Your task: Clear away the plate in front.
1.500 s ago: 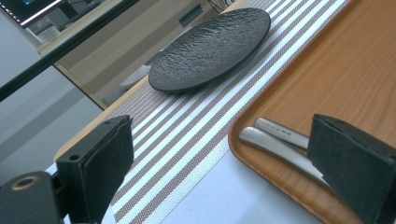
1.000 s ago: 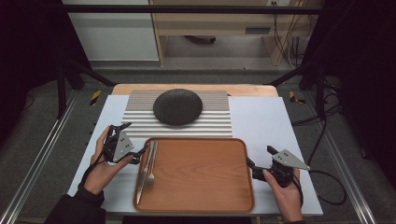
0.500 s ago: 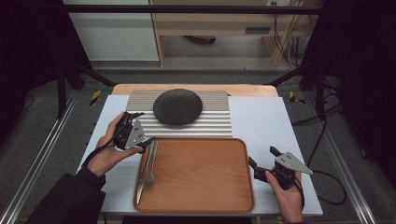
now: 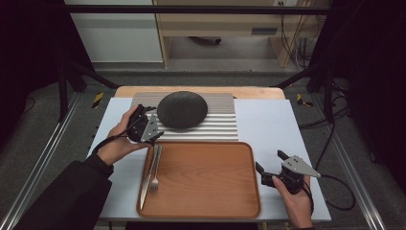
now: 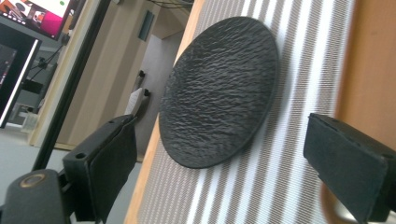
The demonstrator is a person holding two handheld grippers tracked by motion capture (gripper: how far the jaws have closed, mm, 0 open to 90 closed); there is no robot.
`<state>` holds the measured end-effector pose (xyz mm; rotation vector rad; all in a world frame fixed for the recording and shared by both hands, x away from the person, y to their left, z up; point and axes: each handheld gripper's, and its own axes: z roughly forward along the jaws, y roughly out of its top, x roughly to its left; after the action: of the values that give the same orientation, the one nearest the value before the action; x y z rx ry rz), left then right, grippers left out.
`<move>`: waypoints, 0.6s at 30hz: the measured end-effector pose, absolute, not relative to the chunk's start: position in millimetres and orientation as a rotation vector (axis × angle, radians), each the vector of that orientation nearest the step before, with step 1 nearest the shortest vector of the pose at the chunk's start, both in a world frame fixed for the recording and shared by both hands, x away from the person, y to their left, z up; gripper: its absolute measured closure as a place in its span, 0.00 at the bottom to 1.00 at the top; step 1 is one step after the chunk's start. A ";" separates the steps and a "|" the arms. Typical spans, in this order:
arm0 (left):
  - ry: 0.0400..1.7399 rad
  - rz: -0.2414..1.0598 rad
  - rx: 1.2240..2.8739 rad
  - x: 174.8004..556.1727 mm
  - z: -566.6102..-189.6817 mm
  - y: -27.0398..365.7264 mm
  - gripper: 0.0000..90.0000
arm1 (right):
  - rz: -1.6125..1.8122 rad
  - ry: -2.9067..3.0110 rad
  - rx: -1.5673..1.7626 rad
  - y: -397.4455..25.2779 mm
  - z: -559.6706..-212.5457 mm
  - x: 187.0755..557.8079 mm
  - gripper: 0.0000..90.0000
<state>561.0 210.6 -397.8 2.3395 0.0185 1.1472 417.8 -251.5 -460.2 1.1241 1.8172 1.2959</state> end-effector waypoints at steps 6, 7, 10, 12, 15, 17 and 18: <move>-0.022 1.190 2.363 577.8 -397.2 204.8 0.13 | 1.258 1.836 1.130 -263.4 -464.4 409.2 0.08; -0.011 1.182 2.356 580.7 -398.5 204.0 0.14 | 1.269 1.817 1.142 -265.6 -465.7 408.3 0.08; -0.025 1.194 2.377 588.0 -402.4 202.2 0.15 | 1.285 1.777 1.164 -269.4 -467.6 407.1 0.08; -0.032 1.187 2.385 591.4 -405.7 202.3 0.17 | 1.300 1.765 1.164 -269.9 -466.2 405.9 0.08; -0.038 1.197 2.388 594.8 -411.0 203.6 0.17 | 1.299 1.765 1.161 -270.6 -467.4 405.3 0.07; -0.046 1.204 2.394 595.8 -413.9 204.3 0.17 | 1.291 1.767 1.162 -270.9 -468.4 404.7 0.07; -0.047 1.210 2.399 595.9 -415.1 204.4 0.17 | 1.294 1.768 1.163 -271.2 -468.6 404.4 0.07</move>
<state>595.9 204.4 -415.1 2.3990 -0.0470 1.2098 404.4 -271.2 -468.6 1.1626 1.7677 1.2940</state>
